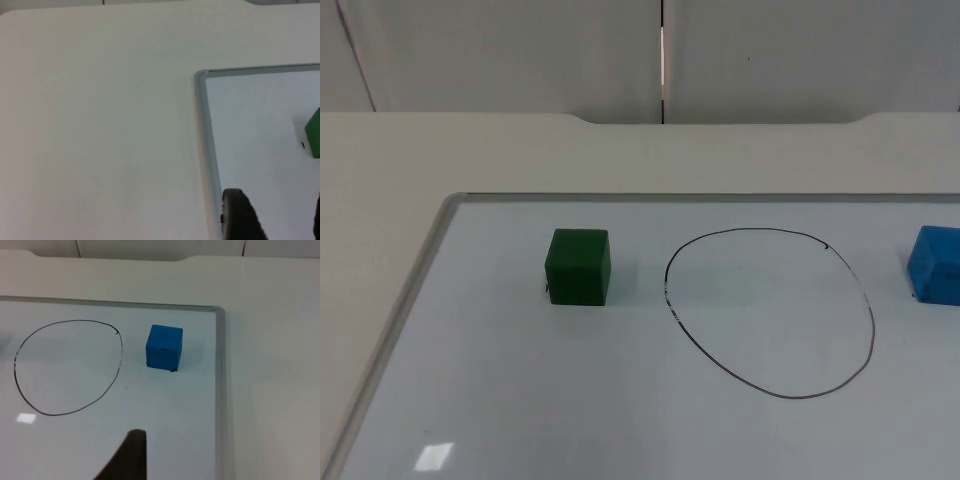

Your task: Push the two cubes into the marked area.

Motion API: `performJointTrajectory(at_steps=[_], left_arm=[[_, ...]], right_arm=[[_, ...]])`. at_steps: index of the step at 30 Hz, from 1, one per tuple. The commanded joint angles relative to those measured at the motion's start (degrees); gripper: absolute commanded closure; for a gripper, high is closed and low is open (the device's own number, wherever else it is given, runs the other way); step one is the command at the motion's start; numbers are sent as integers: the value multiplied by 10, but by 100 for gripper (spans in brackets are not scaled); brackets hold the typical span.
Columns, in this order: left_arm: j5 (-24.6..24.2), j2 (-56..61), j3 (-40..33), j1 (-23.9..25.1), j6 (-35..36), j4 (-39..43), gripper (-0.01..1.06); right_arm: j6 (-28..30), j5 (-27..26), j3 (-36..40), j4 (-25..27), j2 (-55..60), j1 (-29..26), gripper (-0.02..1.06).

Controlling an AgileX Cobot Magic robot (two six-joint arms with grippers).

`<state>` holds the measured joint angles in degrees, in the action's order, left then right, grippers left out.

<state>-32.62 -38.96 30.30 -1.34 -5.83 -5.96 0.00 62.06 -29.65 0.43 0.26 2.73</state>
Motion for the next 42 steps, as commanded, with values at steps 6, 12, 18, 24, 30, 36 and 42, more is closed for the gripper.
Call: performJointTrajectory(at_steps=[6,12,18,24,30,36,42], left_arm=[[39,-76,4,1,-110,-125,71],[40,-140,4,1,-140,-168,72],[56,-161,4,1,-211,-249,105],[77,-166,4,1,-257,-319,105],[78,-190,4,1,-301,-372,105],[103,-241,4,-18,-329,-404,105],[152,-284,5,-80,-329,-406,105]], right_arm=[[4,-3,1,-4,-3,-3,-1],[4,-3,1,-4,-3,-3,-1],[4,-3,1,-4,-3,-3,-1],[4,-3,1,-4,-3,-3,-1],[4,-3,1,-4,-3,-3,-1],[4,-3,1,-4,-3,-3,-1],[4,-3,1,-4,-3,-3,-1]])
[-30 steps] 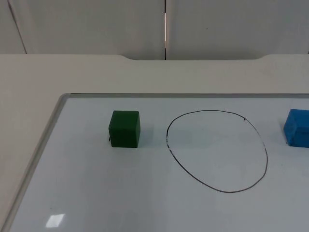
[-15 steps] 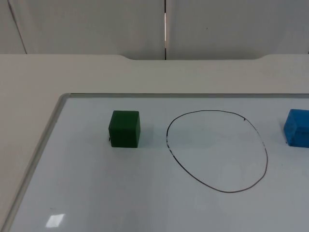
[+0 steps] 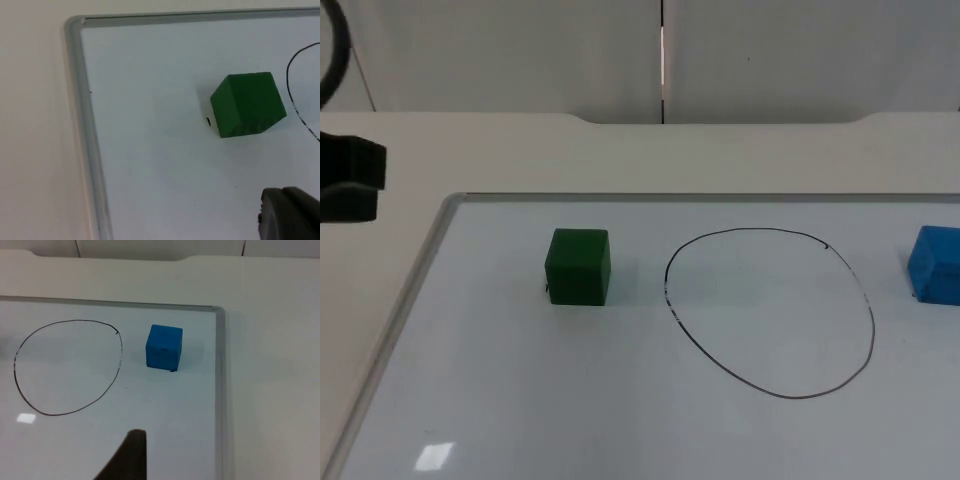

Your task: Push the two cubes into the marked area.

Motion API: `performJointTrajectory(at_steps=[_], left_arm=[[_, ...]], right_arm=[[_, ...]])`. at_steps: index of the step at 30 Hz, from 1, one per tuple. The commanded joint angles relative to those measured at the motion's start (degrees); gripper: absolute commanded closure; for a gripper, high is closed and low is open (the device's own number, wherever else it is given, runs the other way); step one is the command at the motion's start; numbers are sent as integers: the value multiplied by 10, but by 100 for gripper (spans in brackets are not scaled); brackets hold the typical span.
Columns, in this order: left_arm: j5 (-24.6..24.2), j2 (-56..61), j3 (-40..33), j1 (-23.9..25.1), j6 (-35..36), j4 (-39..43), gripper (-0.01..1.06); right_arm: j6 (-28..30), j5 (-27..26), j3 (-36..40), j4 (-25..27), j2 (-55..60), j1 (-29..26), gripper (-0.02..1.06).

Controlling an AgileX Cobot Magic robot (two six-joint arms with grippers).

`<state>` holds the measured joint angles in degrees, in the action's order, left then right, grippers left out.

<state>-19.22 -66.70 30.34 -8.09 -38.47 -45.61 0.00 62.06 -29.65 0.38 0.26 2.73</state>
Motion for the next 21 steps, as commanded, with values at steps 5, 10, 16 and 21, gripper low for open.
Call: performJointTrajectory(at_steps=[5,10,16,21], left_arm=[[21,-50,33,-54,-3,-16,105],[36,-91,59,-73,-3,-18,105],[33,-150,88,-73,-1,-21,105],[33,-183,113,-73,-1,-28,105]], right_arm=[[4,-3,1,-4,-3,-3,-1],[4,-3,1,-4,-3,-3,-1],[4,-3,1,-4,-3,-3,-1],[0,-2,1,-4,-3,-3,-1]])
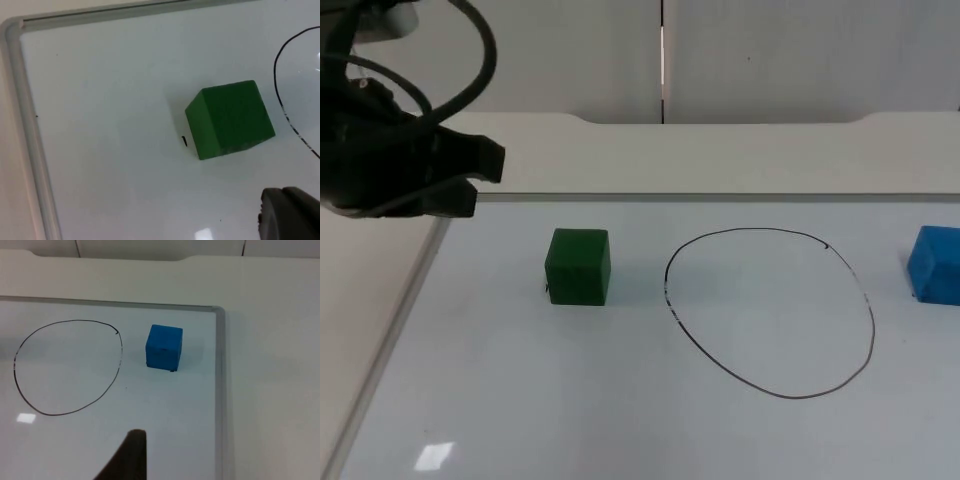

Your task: Push the two cubes into the marked area.

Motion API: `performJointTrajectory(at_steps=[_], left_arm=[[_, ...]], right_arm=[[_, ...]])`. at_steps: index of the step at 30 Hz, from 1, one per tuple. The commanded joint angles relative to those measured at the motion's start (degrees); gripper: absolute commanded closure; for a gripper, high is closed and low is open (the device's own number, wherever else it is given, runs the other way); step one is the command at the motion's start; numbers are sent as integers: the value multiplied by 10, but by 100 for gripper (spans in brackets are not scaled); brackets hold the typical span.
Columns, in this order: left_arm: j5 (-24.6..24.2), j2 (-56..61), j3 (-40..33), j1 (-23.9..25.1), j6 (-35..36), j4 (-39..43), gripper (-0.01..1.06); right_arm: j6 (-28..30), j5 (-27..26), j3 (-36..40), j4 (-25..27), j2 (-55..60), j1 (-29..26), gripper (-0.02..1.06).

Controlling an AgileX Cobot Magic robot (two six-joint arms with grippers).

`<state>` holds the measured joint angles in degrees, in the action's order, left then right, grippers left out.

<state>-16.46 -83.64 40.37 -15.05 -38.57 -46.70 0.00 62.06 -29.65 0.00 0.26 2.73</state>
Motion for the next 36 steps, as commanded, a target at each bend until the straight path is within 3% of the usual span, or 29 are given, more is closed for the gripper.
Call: performJointTrajectory(at_steps=[1,22,36], left_arm=[[9,-23,17,-3,-1,-17,105],[41,-63,23,-16,-1,-38,105],[112,-80,23,-48,-1,-38,105]], right_arm=[[0,-2,1,0,-3,-3,-1],[0,-2,1,0,-3,-3,-1],[4,-2,1,4,-3,-2,-1]])
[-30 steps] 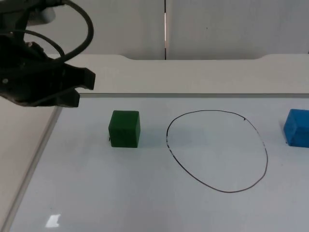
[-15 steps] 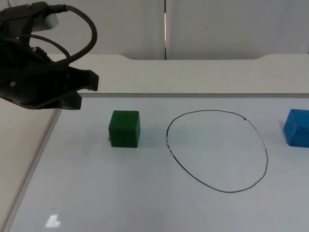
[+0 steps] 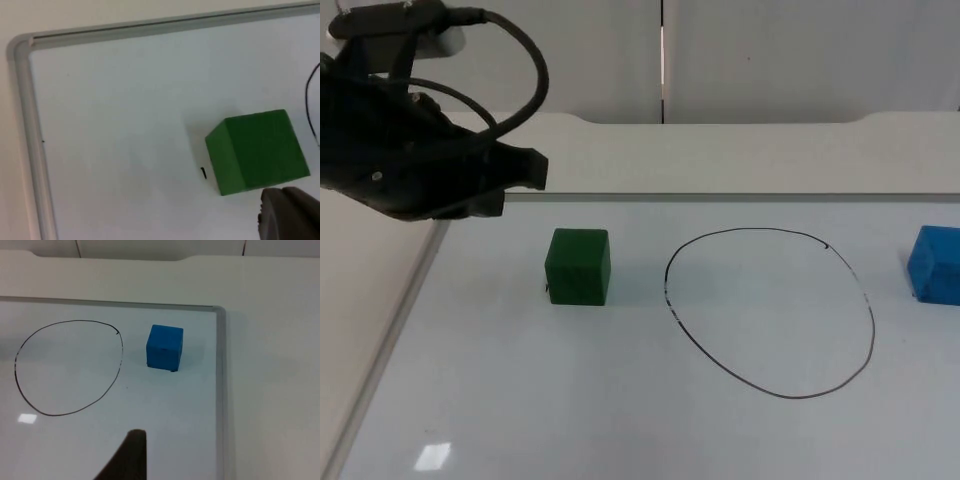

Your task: Push the two cubes into the marked area.

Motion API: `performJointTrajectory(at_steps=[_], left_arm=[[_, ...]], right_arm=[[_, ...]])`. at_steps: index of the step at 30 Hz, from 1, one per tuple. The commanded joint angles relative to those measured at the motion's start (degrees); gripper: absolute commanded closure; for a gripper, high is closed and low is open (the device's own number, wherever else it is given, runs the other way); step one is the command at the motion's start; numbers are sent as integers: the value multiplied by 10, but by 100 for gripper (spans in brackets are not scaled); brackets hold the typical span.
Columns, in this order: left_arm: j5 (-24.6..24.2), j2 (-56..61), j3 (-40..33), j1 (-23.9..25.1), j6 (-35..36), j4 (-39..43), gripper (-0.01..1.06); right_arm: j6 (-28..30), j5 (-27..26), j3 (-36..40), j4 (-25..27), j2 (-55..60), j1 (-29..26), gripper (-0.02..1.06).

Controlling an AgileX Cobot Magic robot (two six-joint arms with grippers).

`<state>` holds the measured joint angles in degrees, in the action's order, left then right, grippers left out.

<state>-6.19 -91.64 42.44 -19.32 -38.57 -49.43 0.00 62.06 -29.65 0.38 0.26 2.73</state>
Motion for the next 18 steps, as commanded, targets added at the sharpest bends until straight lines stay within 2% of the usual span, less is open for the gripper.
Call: performJointTrajectory(at_steps=[1,5,18], left_arm=[[12,-9,2,-5,-1,-11,105],[34,-42,9,-5,-1,-9,105],[22,-135,83,-5,-2,4,105]], right_arm=[[4,-2,1,1,-3,-2,-1],[4,-2,1,1,-3,-2,-1],[4,-2,1,1,-3,-2,-1]])
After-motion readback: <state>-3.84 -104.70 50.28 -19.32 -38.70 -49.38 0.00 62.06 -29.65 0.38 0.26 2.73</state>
